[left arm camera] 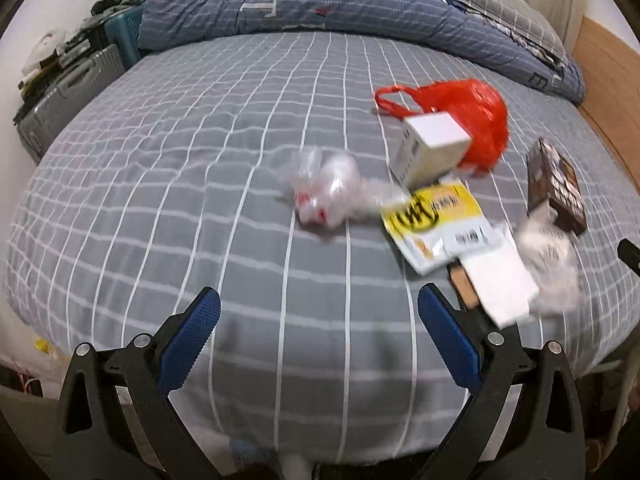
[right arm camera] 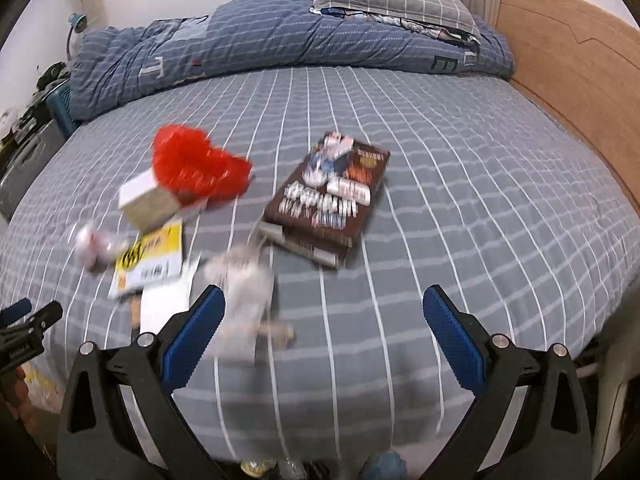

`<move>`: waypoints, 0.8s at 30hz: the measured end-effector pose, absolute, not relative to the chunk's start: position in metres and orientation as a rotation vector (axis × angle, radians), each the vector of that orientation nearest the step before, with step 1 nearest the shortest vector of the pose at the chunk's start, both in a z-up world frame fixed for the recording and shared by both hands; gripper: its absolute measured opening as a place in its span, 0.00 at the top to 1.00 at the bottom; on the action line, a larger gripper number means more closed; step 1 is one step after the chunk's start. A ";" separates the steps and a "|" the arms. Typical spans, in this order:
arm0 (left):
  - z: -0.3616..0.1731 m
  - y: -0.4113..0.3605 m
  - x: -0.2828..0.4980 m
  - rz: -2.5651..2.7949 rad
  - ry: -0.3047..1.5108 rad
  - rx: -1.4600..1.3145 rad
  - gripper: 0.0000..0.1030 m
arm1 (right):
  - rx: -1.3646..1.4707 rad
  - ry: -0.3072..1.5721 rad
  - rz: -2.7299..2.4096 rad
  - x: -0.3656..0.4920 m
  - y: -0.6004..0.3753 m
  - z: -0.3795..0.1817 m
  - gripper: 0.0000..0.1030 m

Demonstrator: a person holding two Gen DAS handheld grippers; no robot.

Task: Collect trash
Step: 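Move both tools back up toward the trash on the bed, then grasp the clear plastic wrapper with the left tool while the right tool grasps the brown snack box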

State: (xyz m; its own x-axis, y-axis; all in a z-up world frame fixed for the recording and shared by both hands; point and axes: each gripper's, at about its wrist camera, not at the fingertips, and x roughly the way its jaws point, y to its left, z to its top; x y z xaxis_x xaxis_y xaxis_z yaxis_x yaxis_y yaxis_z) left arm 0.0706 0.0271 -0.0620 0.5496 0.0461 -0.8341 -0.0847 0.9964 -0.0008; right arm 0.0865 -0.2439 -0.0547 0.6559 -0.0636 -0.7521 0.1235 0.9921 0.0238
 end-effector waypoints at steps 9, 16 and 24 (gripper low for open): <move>-0.071 0.030 0.127 0.069 0.989 -0.033 0.06 | 0.091 0.888 -0.140 0.155 -0.250 -0.066 0.07; -0.084 0.033 0.153 0.056 1.000 -0.035 0.06 | 0.132 0.953 -0.171 0.199 -0.256 -0.081 0.07; -0.088 0.027 0.170 0.038 0.997 -0.014 0.07 | 0.199 1.032 -0.198 0.235 -0.267 -0.099 0.07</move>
